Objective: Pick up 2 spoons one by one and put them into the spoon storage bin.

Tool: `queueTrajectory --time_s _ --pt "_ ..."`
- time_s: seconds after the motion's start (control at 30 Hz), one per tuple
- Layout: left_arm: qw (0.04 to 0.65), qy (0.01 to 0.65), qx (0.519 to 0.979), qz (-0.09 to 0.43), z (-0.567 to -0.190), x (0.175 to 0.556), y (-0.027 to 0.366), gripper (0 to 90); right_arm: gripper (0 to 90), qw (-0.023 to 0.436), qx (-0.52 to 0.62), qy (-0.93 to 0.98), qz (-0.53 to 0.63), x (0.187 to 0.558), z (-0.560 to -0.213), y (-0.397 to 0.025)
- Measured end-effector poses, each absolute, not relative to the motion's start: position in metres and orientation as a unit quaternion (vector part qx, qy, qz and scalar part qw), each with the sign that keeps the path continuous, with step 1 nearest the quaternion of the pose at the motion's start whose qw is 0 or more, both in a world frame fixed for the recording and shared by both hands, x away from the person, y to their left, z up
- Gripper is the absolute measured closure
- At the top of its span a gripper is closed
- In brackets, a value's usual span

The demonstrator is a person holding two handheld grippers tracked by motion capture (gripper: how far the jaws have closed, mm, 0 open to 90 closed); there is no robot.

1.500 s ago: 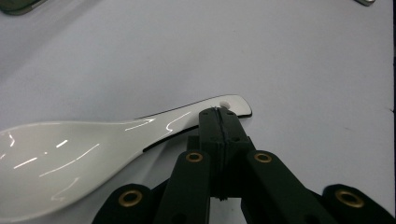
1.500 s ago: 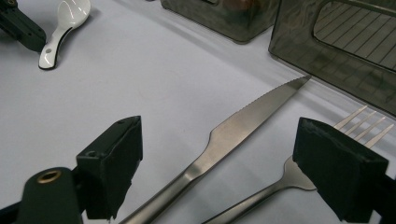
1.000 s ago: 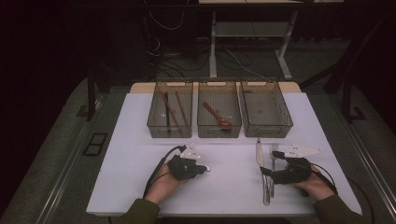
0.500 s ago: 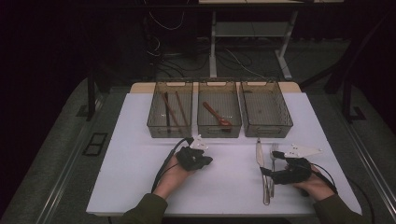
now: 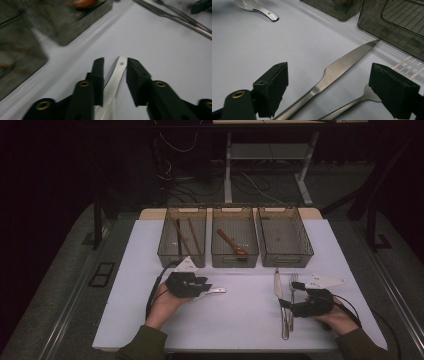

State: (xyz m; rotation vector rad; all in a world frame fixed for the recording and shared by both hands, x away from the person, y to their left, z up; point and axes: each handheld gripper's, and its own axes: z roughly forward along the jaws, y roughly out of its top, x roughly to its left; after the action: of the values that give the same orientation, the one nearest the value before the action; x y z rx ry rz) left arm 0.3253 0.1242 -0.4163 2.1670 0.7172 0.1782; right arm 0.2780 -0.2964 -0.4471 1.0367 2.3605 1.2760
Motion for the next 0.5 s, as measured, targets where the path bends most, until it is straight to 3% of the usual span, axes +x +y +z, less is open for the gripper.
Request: queueTrajectory --time_s 0.2,0.5 --pt "0.406 0.323 0.853 0.062 -0.425 0.328 0.153 47.6 15.8 0.134 0.357 0.814 0.438 0.278 -0.447 -0.296" --pt "0.375 0.327 0.866 0.055 -0.435 0.329 0.153 42.4 15.8 0.135 0.356 0.815 0.436 0.278 -0.447 -0.296"
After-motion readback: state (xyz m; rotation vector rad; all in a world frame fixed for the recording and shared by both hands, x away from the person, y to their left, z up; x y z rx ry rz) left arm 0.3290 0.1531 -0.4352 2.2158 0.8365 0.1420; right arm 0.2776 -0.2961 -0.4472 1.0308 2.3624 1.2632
